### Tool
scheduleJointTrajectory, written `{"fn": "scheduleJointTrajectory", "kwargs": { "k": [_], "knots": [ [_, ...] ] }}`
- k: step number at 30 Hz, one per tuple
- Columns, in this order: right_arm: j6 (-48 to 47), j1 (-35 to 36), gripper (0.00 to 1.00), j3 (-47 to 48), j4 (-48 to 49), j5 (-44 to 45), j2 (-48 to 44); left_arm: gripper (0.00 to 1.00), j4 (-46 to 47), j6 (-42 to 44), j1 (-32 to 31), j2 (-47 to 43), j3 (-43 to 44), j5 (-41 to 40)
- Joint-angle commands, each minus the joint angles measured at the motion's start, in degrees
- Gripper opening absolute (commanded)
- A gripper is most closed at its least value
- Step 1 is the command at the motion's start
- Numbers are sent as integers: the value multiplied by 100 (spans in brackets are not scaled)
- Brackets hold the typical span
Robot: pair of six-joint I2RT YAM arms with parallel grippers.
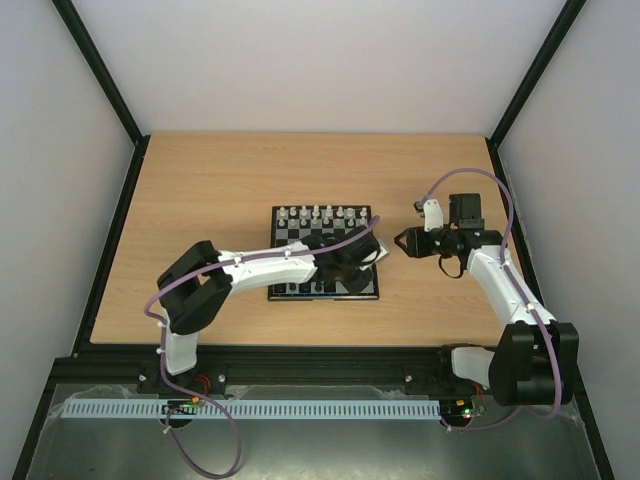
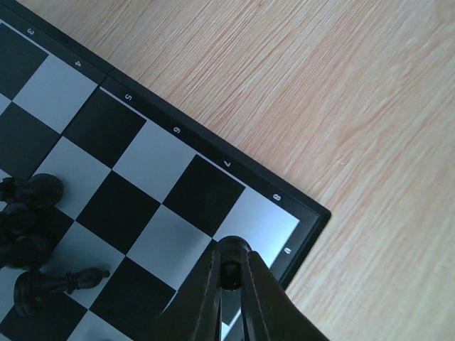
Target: Set up the chess pieces on the board
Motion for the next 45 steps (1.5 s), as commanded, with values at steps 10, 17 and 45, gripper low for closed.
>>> {"fn": "scheduleJointTrajectory", "kwargs": {
  "k": [10, 17, 45],
  "knots": [
    [13, -31, 44, -90, 37, 140, 15, 9, -292, 197, -57, 638, 555, -448],
    [-11, -31, 44, -91, 24, 129, 20, 10, -322, 176, -56, 793, 680, -499],
    [-60, -31, 44, -89, -26, 51, 22, 32, -444, 15, -43, 928, 916, -577]
  ]
}}
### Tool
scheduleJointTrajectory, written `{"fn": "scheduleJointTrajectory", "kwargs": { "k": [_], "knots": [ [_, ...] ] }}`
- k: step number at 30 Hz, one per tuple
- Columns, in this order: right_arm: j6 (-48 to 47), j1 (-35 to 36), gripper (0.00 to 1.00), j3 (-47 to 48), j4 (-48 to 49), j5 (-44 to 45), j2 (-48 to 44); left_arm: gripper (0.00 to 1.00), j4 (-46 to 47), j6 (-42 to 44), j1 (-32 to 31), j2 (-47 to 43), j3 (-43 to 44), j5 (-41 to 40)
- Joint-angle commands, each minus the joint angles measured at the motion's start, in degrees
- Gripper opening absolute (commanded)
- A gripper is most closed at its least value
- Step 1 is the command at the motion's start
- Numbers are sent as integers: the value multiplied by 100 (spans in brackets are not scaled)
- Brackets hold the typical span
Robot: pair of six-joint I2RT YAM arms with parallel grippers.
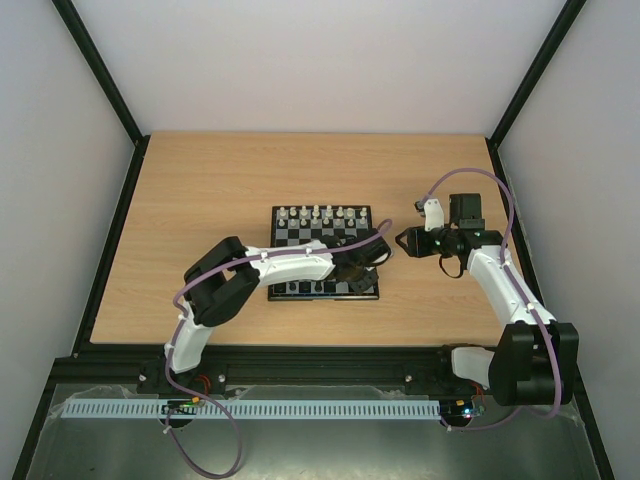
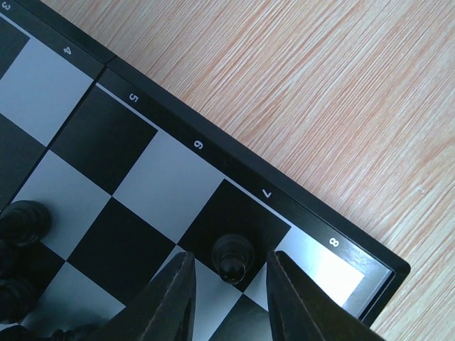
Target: Set up the chess pieces on the board
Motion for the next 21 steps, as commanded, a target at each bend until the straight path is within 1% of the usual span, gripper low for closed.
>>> {"fn": "scheduleJointTrajectory", "kwargs": {
  "k": [1, 7, 12, 13, 17, 19, 21],
  "knots": [
    [-51, -16, 44, -82, -94, -76, 20, 33, -93, -57, -17, -180, 152, -74],
    [-59, -16, 44, -90, -95, -116, 29, 37, -293, -55, -8, -962, 199, -258],
    [-113, -16, 44, -64, -132, -201, 31, 39, -361, -33, 204, -1848, -185, -453],
    [-164, -16, 44, -53, -155, -244, 31, 39, -330, -33, 309, -2063, -325, -457],
    [-466, -9, 42, 23, -397, -606, 105, 49, -111, -40, 873, -2967, -1119, -384],
    [-587, 28, 39, 102, -571, -802, 241, 53, -4, 5, 1261, -3370, -1500, -137],
    [-697, 145, 36, 195, -727, -793, 387, 56, 139, 11, 1696, -3705, -1903, 174]
  ]
}}
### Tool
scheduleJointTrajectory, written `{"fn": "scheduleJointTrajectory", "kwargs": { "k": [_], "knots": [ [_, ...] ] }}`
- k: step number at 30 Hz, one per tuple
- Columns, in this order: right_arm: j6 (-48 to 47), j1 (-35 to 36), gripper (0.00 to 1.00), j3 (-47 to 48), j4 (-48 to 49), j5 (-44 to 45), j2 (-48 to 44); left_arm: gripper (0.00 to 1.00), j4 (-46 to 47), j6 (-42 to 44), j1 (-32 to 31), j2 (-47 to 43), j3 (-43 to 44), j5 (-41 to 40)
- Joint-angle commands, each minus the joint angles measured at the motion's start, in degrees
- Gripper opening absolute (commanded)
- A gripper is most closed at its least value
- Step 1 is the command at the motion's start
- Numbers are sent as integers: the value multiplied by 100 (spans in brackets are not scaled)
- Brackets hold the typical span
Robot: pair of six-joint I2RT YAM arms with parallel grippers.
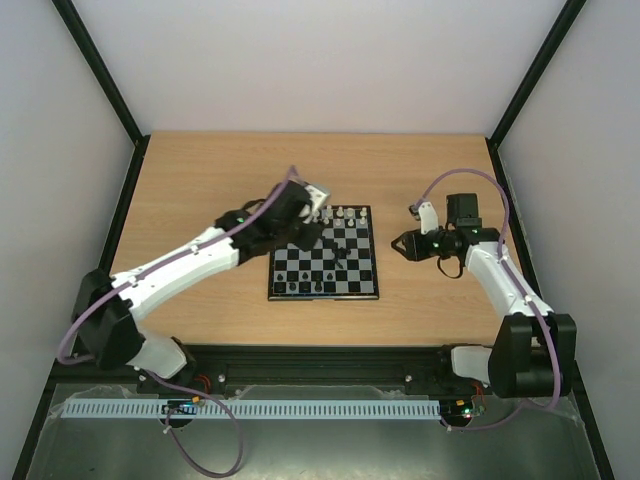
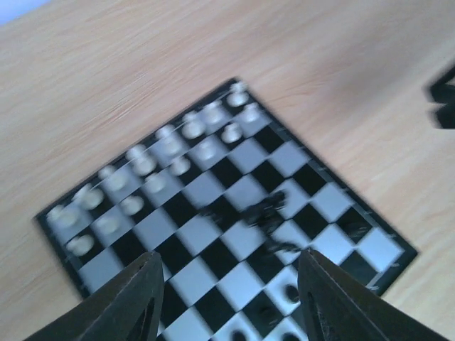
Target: Set up the chess pieces on the board
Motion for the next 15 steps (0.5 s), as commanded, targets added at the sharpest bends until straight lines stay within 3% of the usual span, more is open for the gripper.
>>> {"fn": "scheduleJointTrajectory", "kwargs": {
  "k": [1, 10, 15],
  "knots": [
    [-404, 259, 35, 216, -632, -290, 335, 56, 183, 3, 839, -629, -853, 536],
    [-706, 1466, 31, 802, -725, 1007, 734, 58, 1198, -99, 1736, -1513, -2338, 741],
    [-818, 1901, 30, 1378, -872, 1357, 1400, 59, 1209, -33, 1831, -1580, -2381, 412]
  ]
}}
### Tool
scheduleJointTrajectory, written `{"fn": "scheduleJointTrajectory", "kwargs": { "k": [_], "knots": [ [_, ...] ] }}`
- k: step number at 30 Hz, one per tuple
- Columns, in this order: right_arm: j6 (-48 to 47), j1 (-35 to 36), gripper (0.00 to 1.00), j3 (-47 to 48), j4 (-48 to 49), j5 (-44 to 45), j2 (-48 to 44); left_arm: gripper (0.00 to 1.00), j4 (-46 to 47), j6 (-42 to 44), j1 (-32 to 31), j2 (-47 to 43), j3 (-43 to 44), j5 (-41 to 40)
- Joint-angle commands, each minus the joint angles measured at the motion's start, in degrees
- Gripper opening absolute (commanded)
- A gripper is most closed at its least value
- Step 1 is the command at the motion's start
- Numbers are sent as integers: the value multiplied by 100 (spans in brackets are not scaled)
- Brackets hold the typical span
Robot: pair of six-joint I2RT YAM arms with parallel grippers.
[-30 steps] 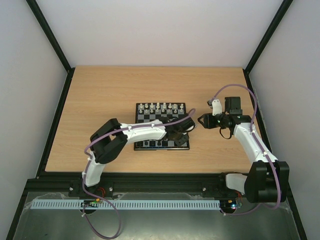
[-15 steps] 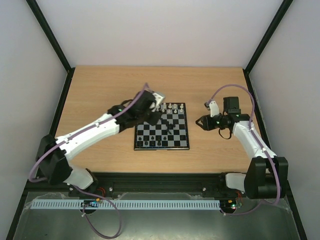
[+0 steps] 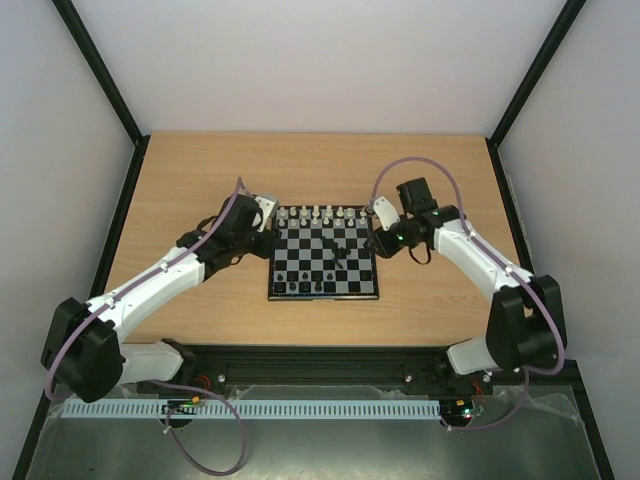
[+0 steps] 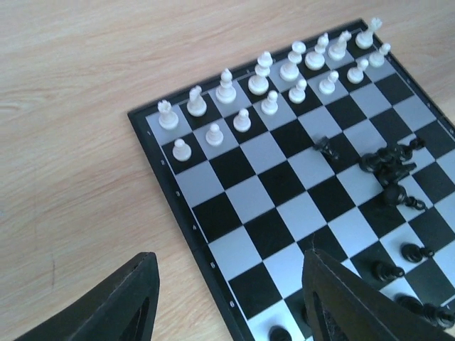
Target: Set up the chess pieces on the board
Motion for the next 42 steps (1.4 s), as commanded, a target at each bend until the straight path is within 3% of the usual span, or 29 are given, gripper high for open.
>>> {"fn": "scheduleJointTrajectory", "kwargs": {
  "k": [1, 13, 30, 42],
  "knots": [
    [-211, 318, 31, 504, -383, 512, 565, 59, 431, 2, 110, -163, -14, -176],
    [-241, 657, 33, 1600, -830, 809, 2046, 59, 401, 19, 234, -161, -29, -246],
    [-141, 900, 36, 1840, -812, 765, 2538, 59, 383, 52, 245, -61, -21, -186],
    [-41, 964, 29, 1995, -812, 930, 2793, 59, 375, 71, 243, -29, -12, -177]
  ]
}}
